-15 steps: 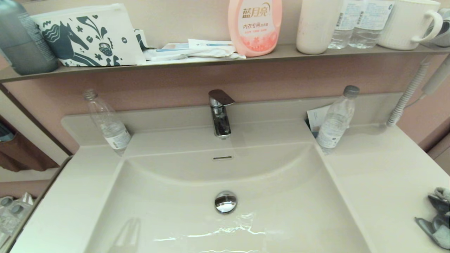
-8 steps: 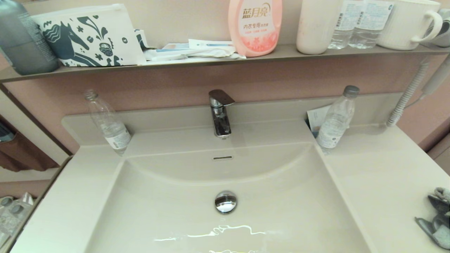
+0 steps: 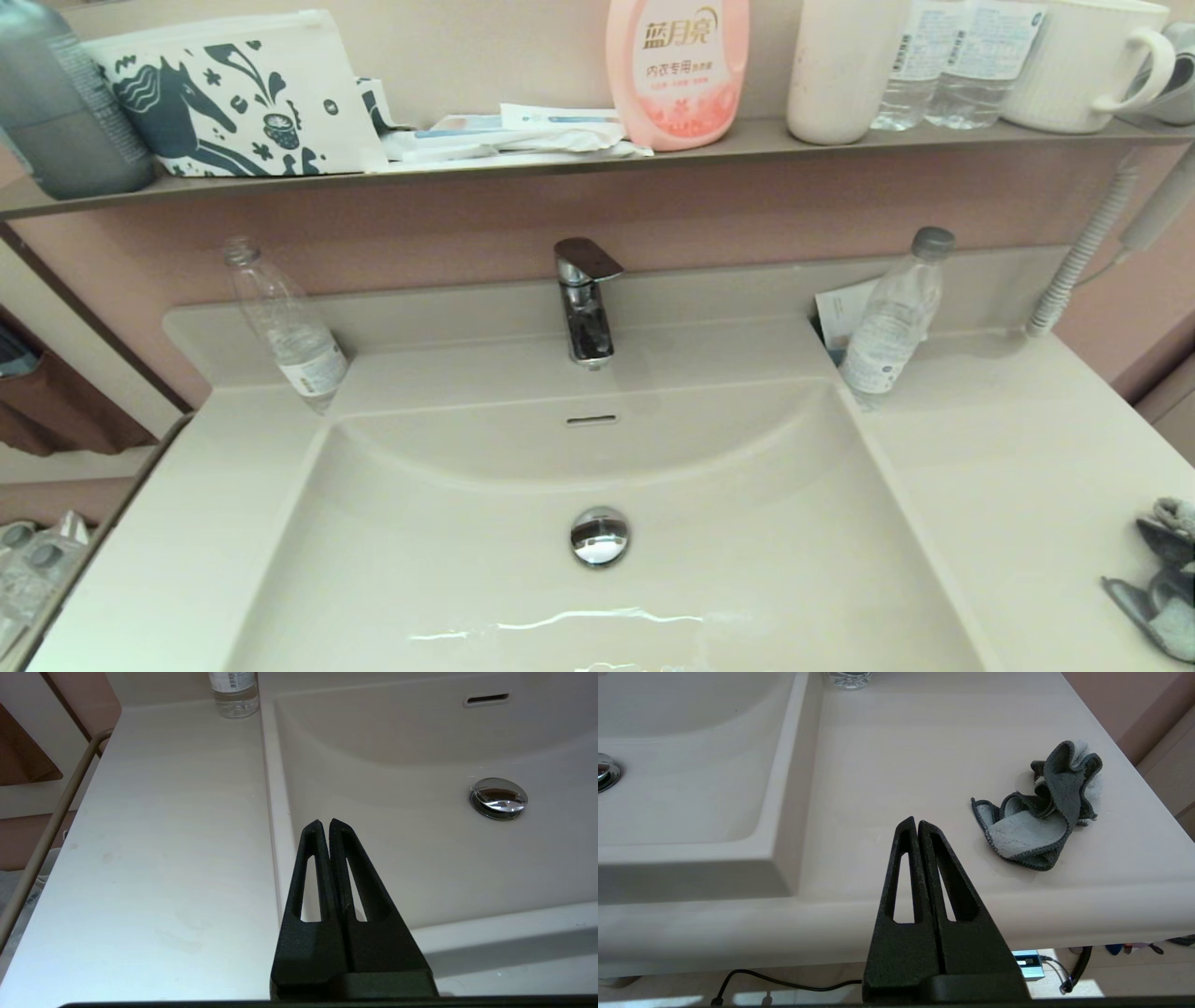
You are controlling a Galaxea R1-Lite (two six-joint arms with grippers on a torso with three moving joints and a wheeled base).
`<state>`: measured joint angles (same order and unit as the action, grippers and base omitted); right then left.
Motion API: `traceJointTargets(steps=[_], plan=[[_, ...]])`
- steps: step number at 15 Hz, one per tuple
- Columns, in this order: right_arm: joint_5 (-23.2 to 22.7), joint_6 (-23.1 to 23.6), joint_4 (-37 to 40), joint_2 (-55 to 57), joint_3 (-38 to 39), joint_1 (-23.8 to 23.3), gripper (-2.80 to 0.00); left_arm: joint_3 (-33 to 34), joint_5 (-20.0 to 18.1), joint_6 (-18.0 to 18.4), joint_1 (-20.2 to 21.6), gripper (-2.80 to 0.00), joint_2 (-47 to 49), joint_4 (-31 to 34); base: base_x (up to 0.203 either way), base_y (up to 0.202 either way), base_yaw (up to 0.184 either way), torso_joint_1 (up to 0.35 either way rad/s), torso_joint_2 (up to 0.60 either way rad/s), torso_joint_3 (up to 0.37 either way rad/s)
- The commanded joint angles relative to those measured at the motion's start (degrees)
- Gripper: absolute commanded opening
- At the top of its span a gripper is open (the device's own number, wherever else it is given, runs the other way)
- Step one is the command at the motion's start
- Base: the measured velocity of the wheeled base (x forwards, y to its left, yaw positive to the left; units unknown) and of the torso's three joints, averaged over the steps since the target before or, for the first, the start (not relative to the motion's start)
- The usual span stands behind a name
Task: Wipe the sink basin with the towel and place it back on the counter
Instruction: Pick up the cloth
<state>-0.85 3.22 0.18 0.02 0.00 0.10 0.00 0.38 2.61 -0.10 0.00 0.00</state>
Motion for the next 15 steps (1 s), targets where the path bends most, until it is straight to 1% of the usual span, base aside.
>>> traceJointTargets(steps=[1, 7, 15], plan=[[0.0, 0.0, 0.0, 0.0, 0.0, 0.0, -2.8, 0.0, 0.1, -0.1, 0.0, -2.8, 0.1, -0.2, 0.0, 0.0, 0.0, 0.0, 0.0, 0.0], [0.0, 0.0, 0.0, 0.0, 0.0, 0.0, -2.8, 0.0, 0.3, -1.0, 0.0, -2.8, 0.1, -0.3, 0.0, 0.0, 0.0, 0.0, 0.0, 0.0], [-0.1, 0.4, -0.1, 0.0, 0.0, 0.0, -2.8, 0.0, 0.3, -1.0, 0.0, -2.8, 0.1, -0.3, 0.0, 0.0, 0.0, 0.0, 0.0, 0.0]])
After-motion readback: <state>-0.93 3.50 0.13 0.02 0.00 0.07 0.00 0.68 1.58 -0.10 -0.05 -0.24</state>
